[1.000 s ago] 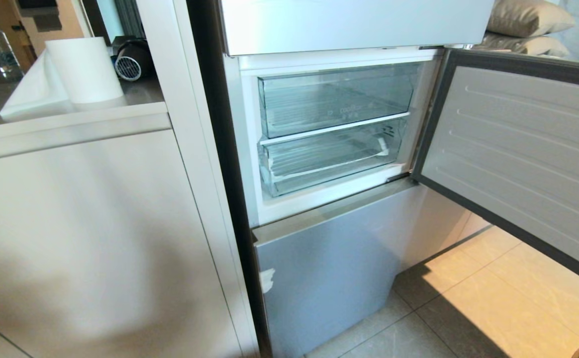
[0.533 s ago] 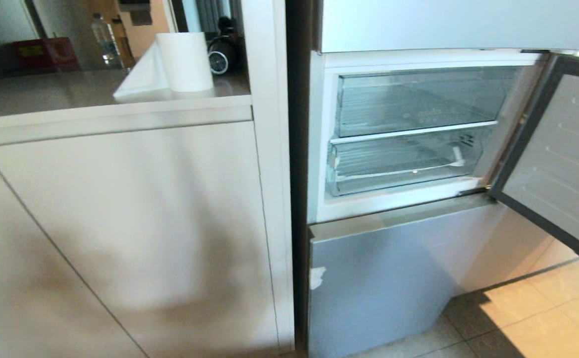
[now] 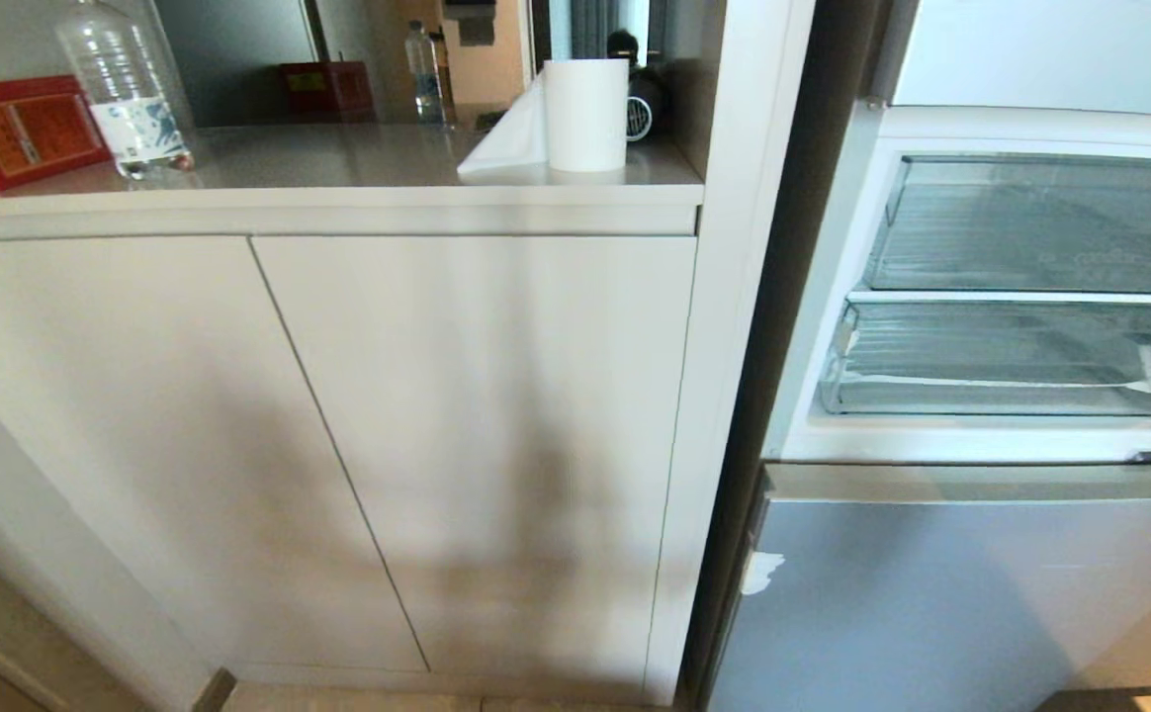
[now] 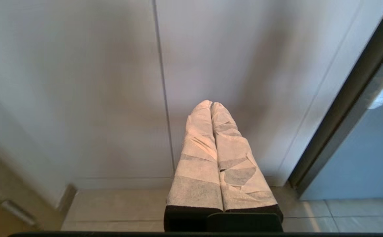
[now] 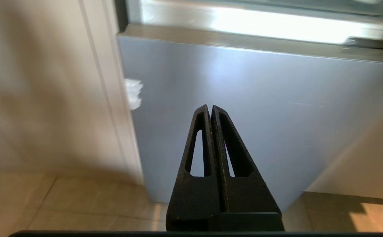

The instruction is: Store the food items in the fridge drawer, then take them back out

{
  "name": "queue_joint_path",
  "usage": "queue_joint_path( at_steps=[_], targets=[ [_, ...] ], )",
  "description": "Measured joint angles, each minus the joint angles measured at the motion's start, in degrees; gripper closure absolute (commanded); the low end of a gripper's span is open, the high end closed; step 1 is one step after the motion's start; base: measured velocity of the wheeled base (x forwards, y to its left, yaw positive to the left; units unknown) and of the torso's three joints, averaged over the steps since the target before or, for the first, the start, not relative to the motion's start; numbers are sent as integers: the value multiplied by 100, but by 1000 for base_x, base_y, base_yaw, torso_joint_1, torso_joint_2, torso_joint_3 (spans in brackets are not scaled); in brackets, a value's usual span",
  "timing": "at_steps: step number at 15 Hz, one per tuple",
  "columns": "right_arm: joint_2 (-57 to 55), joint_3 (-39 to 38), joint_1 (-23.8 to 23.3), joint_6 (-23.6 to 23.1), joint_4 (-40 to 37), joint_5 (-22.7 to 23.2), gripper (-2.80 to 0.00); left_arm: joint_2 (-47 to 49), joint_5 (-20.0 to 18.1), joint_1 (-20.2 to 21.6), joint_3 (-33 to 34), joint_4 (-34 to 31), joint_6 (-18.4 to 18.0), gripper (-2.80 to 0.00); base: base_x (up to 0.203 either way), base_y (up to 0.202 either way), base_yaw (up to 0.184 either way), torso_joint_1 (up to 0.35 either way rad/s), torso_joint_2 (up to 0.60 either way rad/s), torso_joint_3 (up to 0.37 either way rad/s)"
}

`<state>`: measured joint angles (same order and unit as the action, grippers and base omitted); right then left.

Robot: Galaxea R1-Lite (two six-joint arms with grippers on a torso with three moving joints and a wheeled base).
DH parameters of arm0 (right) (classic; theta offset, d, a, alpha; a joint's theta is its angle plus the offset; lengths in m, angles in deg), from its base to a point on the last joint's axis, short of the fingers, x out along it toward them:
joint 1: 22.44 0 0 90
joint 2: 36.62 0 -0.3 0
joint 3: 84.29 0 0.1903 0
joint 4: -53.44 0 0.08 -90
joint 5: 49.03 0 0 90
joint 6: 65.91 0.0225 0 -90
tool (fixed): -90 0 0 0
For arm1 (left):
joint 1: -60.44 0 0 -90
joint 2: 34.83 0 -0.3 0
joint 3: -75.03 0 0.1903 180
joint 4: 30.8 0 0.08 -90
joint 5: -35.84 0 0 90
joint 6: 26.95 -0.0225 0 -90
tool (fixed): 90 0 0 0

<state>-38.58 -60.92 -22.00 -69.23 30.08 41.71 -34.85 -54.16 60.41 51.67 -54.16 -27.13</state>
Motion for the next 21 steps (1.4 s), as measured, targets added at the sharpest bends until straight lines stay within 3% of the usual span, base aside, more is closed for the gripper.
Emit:
queue_joint_path(
  at_steps=[2, 6, 7, 11, 14, 17, 21],
  targets=[
    [-573, -18, 32, -66, 178, 55, 0, 0, 0, -2, 0, 0, 0, 0, 0, 0, 0, 0, 0, 0],
    [-2881, 41, 113, -17, 1693, 500, 0, 0, 0, -2, 0, 0, 0, 0, 0, 0, 0, 0, 0, 0],
    [-3655, 103, 121, 17, 2160, 589, -280, 0, 0, 0, 0, 0, 0, 0, 0, 0, 0, 0, 0, 0],
    [-6604, 656, 176, 131, 4147, 802, -280, 0, 0, 0, 0, 0, 0, 0, 0, 0, 0, 0, 0, 0],
    [-8339, 1560, 343, 195, 5405, 865, -280, 0, 0, 0, 0, 0, 0, 0, 0, 0, 0, 0, 0, 0],
    [-9478, 2509, 471, 231, 6242, 865, -280, 0, 0, 0, 0, 0, 0, 0, 0, 0, 0, 0, 0, 0],
    [-10361, 3078, 510, 270, 6945, 479, -280, 0, 0, 0, 0, 0, 0, 0, 0, 0, 0, 0, 0, 0]
  ],
)
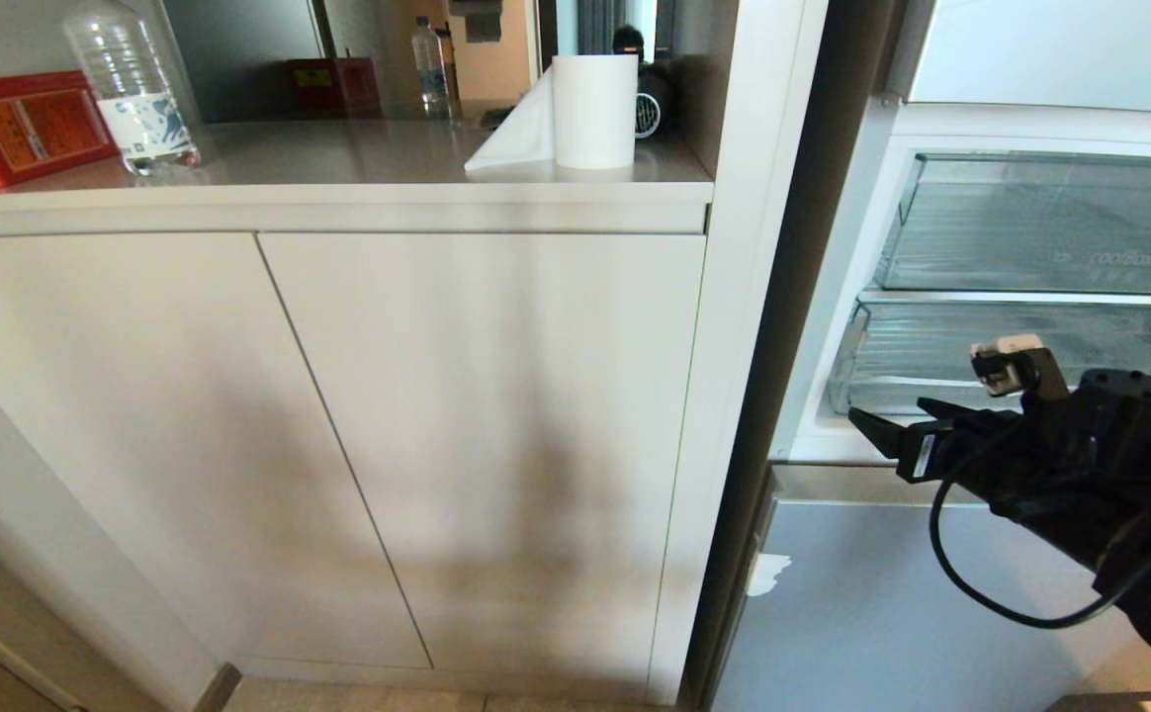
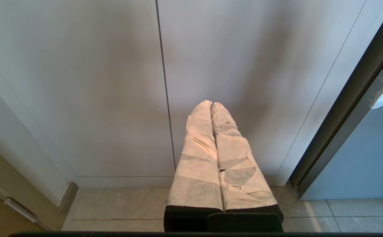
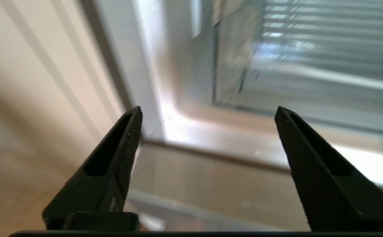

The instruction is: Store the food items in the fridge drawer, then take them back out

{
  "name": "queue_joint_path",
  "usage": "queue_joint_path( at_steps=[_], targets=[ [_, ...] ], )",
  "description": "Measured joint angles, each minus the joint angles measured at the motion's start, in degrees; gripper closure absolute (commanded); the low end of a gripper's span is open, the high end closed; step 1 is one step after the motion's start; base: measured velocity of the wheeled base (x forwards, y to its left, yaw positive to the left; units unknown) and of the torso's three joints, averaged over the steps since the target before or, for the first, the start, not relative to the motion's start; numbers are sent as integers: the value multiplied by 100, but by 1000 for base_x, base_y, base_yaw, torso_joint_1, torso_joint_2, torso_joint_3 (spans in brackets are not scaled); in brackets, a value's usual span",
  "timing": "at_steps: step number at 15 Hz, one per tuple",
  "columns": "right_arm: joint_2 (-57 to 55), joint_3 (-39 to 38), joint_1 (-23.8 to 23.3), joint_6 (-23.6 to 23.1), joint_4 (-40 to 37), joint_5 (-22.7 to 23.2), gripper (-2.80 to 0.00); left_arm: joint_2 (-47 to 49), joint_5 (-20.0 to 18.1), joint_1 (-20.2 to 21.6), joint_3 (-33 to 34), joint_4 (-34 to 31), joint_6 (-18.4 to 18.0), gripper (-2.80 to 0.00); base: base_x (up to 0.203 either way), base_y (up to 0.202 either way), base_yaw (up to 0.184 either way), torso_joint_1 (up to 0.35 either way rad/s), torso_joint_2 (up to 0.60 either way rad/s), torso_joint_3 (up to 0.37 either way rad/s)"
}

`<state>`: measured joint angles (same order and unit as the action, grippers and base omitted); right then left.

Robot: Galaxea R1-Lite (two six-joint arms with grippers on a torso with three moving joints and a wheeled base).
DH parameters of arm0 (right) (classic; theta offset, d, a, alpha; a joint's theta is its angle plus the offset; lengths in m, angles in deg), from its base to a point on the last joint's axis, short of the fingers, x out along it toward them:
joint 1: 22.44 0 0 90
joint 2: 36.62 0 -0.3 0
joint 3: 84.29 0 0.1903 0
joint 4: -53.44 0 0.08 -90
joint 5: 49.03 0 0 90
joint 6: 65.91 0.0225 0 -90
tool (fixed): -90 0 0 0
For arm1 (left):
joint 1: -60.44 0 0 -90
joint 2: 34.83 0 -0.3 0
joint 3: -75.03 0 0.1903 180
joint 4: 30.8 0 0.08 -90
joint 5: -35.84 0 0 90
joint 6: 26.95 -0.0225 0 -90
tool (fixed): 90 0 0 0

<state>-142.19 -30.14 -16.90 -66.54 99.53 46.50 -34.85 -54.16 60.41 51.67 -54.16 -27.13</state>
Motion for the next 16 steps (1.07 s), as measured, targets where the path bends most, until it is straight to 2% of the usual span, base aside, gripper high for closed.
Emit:
queue_joint_path(
  at_steps=[4, 10, 16],
  targets=[
    [-631, 327, 5, -10, 794, -608, -280, 0, 0, -2, 0, 0, 0, 0, 0, 0, 0, 0, 0, 0],
    [-809, 657, 6, 73, 877, -804, -280, 0, 0, -2, 0, 0, 0, 0, 0, 0, 0, 0, 0, 0],
    [-840, 1042, 6, -36, 974, -933, -280, 0, 0, 0, 0, 0, 0, 0, 0, 0, 0, 0, 0, 0]
  ],
)
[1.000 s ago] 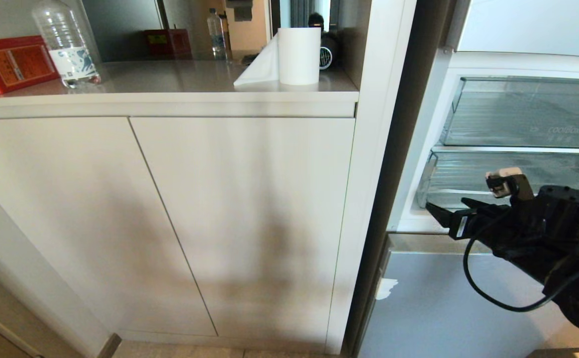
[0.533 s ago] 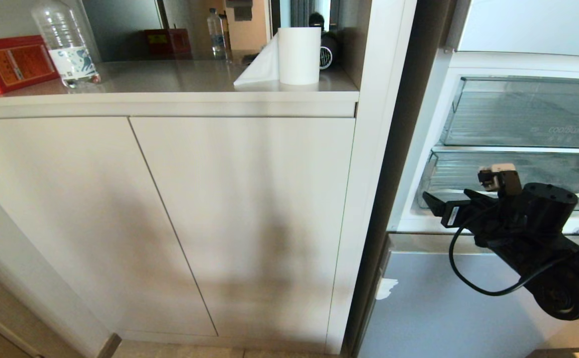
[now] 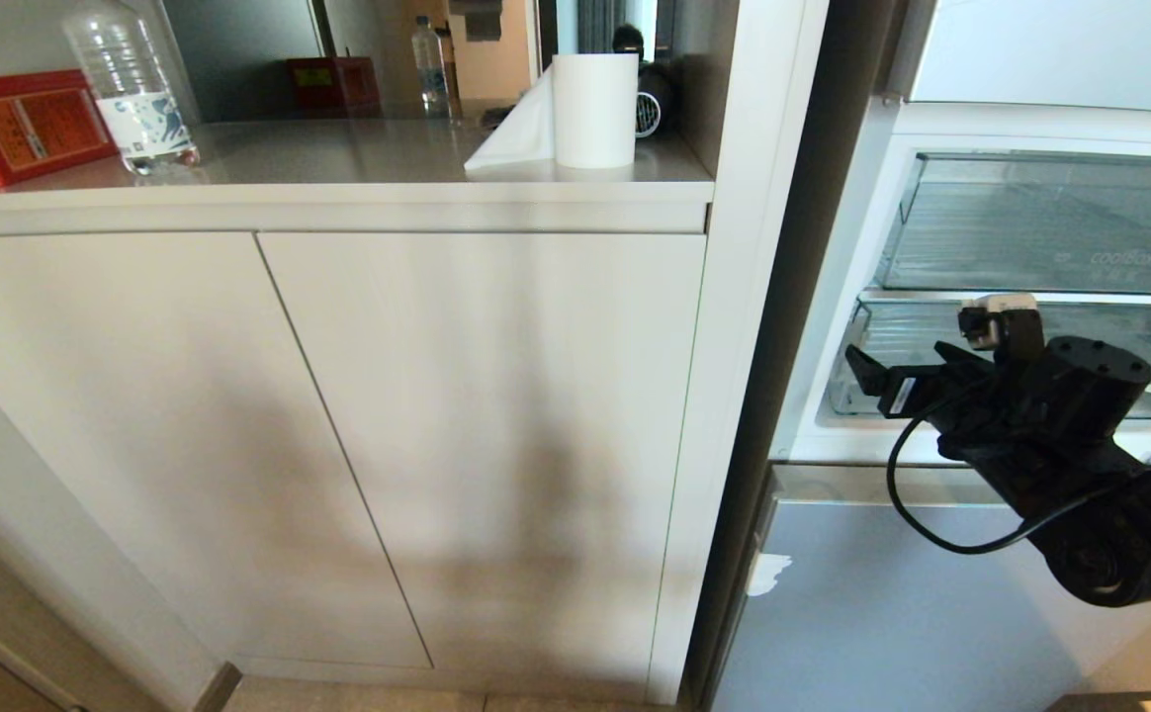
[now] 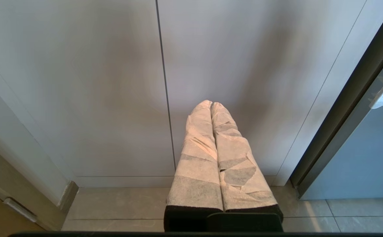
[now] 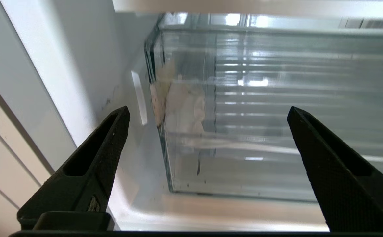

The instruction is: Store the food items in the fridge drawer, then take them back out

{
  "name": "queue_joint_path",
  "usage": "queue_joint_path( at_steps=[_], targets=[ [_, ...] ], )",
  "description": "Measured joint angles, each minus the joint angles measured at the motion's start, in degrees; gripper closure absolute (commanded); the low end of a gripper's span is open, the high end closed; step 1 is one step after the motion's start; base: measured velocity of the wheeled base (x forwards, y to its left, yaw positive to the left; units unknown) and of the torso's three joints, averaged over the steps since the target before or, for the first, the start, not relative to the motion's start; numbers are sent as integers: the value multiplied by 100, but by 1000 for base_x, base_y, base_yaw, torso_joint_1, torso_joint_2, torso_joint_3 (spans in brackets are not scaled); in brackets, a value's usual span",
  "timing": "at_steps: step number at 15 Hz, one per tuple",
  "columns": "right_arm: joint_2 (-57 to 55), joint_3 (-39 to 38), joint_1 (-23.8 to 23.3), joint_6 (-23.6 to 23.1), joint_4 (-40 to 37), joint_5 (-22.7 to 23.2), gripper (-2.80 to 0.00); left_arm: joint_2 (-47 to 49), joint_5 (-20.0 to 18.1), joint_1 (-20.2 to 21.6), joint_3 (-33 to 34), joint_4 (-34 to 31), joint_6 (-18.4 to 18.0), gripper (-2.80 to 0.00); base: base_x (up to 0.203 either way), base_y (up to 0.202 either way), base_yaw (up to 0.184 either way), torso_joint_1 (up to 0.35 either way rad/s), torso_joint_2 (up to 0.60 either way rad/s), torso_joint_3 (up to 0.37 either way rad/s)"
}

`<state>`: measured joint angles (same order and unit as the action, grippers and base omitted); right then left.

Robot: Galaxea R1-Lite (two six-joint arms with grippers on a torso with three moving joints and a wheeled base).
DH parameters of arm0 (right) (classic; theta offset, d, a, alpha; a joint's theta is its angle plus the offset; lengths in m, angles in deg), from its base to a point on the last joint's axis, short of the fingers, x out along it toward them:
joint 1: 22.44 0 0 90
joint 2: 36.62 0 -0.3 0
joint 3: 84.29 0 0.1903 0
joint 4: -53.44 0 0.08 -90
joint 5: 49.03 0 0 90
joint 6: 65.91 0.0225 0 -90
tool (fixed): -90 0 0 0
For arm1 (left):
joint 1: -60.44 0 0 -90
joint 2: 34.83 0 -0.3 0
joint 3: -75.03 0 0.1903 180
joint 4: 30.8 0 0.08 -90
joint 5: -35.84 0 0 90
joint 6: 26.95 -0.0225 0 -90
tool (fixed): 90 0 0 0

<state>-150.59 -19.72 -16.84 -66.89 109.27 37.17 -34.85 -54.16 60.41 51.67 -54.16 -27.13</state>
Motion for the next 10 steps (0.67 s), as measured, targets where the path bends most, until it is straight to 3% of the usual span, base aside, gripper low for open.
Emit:
queue_joint_path(
  at_steps=[10],
  targets=[
    [-426, 668, 41, 94, -4, -99, -280, 0, 0, -2, 0, 0, 0, 0, 0, 0, 0, 0, 0, 0]
  ],
)
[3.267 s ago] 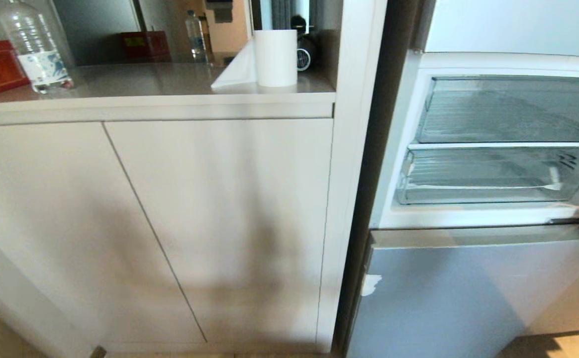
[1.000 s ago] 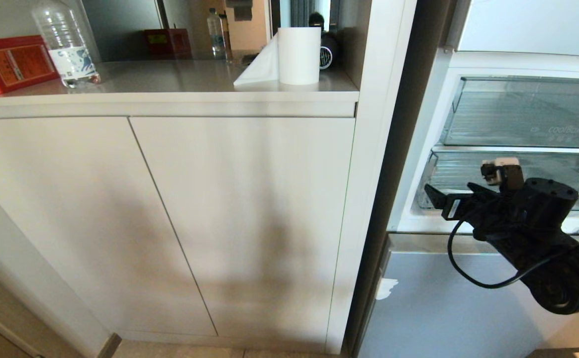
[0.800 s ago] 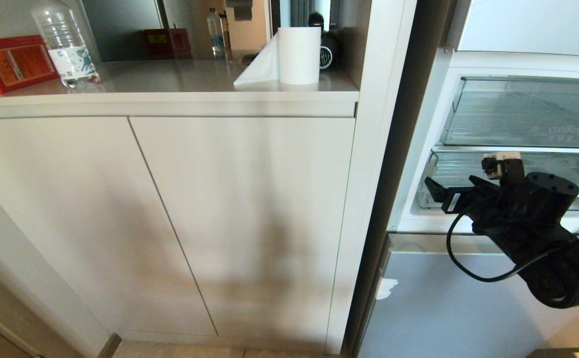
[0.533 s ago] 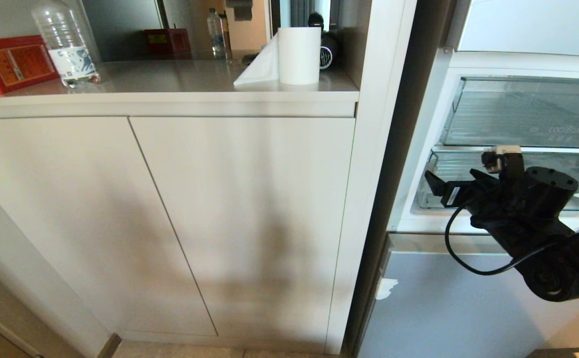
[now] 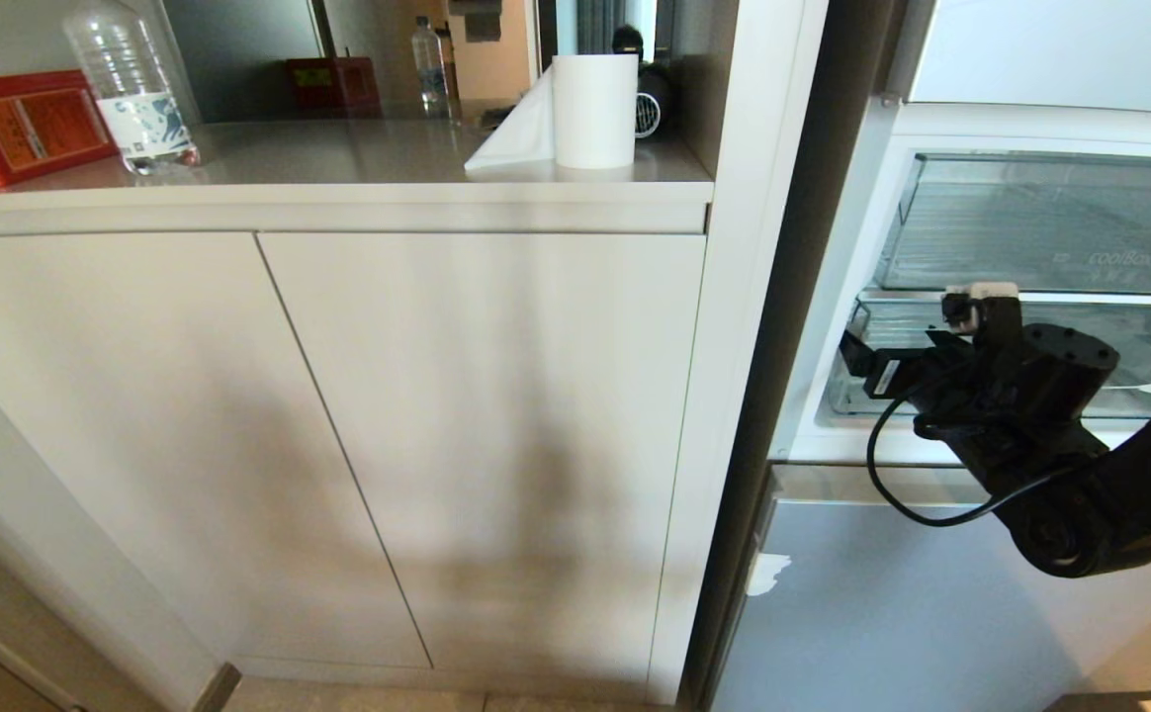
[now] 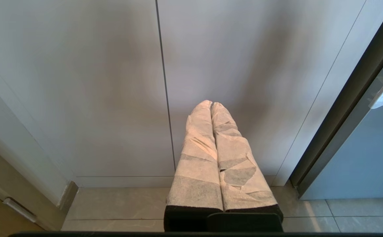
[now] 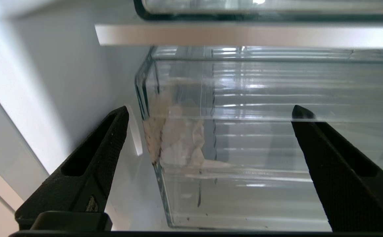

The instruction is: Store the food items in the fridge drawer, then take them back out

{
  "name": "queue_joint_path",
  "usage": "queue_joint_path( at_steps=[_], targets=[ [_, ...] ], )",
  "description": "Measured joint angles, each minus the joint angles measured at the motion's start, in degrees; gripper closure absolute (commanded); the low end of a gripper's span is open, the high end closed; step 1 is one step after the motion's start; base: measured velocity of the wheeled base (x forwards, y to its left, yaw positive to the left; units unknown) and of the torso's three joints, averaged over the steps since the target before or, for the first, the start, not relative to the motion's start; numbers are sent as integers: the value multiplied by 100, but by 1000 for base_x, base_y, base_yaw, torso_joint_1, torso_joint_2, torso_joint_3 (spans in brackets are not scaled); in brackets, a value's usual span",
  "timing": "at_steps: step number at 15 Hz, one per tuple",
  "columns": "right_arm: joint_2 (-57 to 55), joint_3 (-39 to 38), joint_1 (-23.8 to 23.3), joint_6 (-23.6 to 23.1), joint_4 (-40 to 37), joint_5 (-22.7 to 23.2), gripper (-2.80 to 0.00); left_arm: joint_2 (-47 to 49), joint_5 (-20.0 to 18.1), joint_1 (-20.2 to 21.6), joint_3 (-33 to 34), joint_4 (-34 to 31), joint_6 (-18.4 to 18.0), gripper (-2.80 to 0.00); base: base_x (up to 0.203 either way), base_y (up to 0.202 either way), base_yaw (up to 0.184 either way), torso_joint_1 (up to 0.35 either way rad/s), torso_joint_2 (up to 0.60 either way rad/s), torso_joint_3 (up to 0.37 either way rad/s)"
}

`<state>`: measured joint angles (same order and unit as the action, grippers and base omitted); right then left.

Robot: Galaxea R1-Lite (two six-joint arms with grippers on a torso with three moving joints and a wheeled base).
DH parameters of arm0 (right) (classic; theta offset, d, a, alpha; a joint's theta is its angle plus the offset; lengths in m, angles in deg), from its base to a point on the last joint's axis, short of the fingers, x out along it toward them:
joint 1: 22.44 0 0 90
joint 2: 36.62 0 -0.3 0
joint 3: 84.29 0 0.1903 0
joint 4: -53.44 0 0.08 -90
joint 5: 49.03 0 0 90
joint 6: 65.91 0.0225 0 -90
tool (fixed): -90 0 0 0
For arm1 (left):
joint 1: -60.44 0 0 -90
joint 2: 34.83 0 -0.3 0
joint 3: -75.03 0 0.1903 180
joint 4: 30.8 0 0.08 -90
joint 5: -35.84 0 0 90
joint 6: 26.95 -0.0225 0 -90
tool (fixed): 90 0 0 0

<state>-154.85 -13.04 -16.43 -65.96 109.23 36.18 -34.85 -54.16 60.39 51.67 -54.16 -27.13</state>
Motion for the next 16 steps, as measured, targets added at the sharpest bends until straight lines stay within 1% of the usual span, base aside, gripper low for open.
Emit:
queue_joint_path(
  at_steps=[2, 3, 11, 16],
  targets=[
    [-41, 46, 25, 5, 0, -5, -280, 0, 0, 0, 0, 0, 0, 0, 0, 0, 0, 0, 0, 0],
    [-51, 60, 55, 5, -5, -17, 0, 0, 0, 0, 0, 0, 2, 0, 0, 0, 0, 0, 0, 0],
    [-20, 2, 306, 21, -30, 13, 0, 0, 0, 0, 0, 0, 0, 0, 0, 0, 0, 0, 0, 0],
    [183, -316, 312, 23, -13, 24, 0, 0, 0, 5, 0, 0, 0, 0, 0, 0, 0, 0, 0, 0]
  ],
)
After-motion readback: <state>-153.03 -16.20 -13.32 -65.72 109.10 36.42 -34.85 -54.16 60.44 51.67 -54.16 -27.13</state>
